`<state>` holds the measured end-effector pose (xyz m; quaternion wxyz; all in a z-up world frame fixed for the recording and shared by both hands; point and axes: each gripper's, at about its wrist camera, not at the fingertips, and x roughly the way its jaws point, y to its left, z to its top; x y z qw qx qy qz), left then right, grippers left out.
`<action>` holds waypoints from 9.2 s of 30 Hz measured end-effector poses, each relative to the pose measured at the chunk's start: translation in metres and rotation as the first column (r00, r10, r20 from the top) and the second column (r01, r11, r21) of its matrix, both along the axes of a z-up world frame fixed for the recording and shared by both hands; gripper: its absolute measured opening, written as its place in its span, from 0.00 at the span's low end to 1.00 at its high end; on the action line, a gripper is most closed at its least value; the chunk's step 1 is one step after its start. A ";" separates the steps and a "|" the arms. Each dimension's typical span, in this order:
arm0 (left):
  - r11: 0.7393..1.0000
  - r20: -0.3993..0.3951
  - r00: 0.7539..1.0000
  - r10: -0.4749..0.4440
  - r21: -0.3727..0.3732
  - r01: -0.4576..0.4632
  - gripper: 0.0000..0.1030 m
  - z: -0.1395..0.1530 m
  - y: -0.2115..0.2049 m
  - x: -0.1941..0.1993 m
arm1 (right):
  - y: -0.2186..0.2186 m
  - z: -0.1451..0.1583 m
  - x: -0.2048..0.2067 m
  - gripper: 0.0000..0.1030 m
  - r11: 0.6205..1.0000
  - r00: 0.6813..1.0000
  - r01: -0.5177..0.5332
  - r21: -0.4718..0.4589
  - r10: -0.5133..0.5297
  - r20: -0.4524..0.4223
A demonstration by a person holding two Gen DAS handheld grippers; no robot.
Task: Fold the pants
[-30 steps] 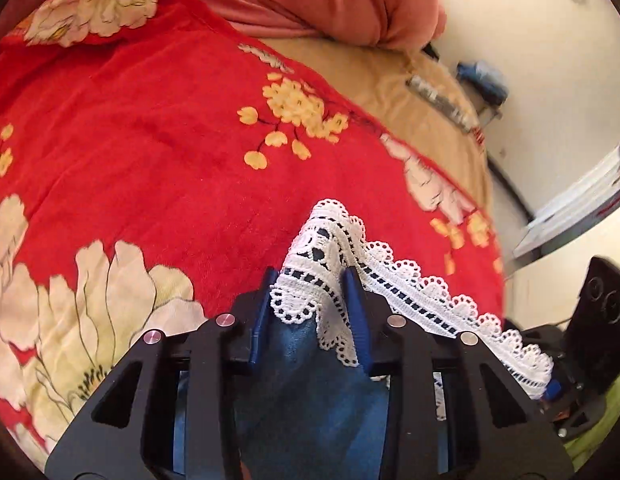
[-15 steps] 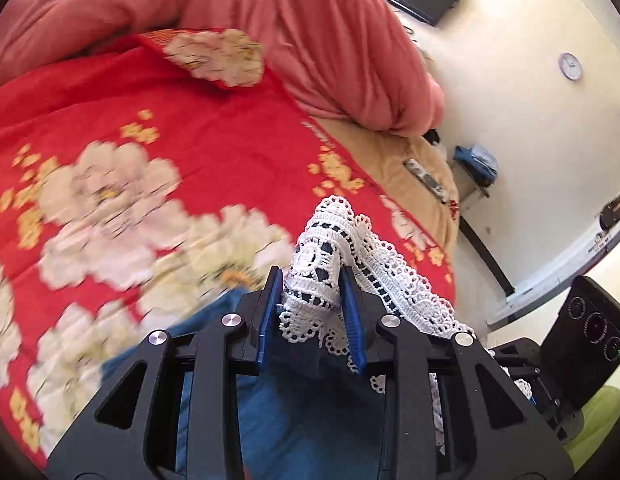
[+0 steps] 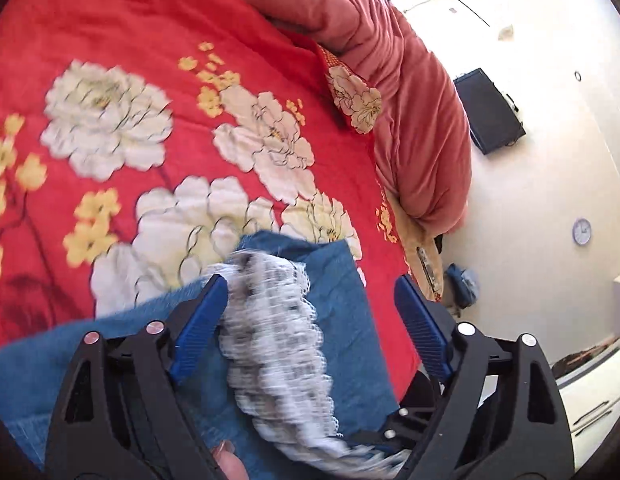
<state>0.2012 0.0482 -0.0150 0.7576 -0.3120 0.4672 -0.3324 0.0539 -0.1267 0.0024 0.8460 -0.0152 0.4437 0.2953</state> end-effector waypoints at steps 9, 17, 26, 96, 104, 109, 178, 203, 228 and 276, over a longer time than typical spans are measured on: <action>0.991 0.008 1.000 0.005 0.132 -0.006 0.78 -0.009 -0.005 0.001 | -0.035 0.030 -0.017 0.66 0.991 0.997 -0.043 0.126 0.035 0.063; 0.988 -0.025 0.999 0.020 0.151 -0.016 0.32 -0.020 -0.012 0.014 | -0.119 0.024 0.057 0.66 0.952 0.954 0.299 0.064 -0.299 -0.005; 0.996 -0.004 1.000 0.011 0.087 -0.011 0.12 -0.005 -0.004 0.008 | -0.135 -0.028 0.133 0.43 0.943 0.923 0.329 0.059 -0.307 -0.232; 0.827 0.123 0.990 0.063 0.550 -0.121 0.38 0.014 -0.031 -0.184 | -0.071 -0.017 -0.034 0.62 0.987 0.996 0.088 -0.131 -0.087 0.014; 0.822 0.151 0.987 0.059 0.554 -0.133 0.52 0.024 -0.032 -0.188 | -0.078 -0.003 -0.040 0.62 0.990 0.993 0.112 -0.086 -0.109 0.039; 0.821 0.172 0.983 0.067 0.550 -0.152 0.57 0.033 -0.029 -0.190 | -0.089 0.013 -0.043 0.63 0.987 0.986 0.155 -0.040 -0.153 0.060; 0.830 0.099 0.927 0.362 0.418 -0.369 0.55 -0.006 0.121 -0.191 | 0.225 -0.019 0.109 0.69 0.852 0.831 -0.517 -0.082 0.476 -0.287; 0.932 0.137 0.948 0.287 0.191 -0.310 0.59 0.053 0.062 -0.172 | 0.057 0.064 0.113 0.35 0.891 0.933 -0.321 0.322 0.355 -0.052; 0.805 0.258 0.954 0.150 0.528 -0.270 0.70 0.036 -0.010 -0.139 | -0.054 0.028 0.054 0.77 0.996 0.998 -0.056 0.071 0.057 -0.007; 0.793 0.294 0.956 -0.022 0.588 -0.162 0.36 0.016 -0.044 -0.187 | 0.018 -0.019 0.141 0.00 0.929 0.994 -0.110 -0.354 0.093 -0.065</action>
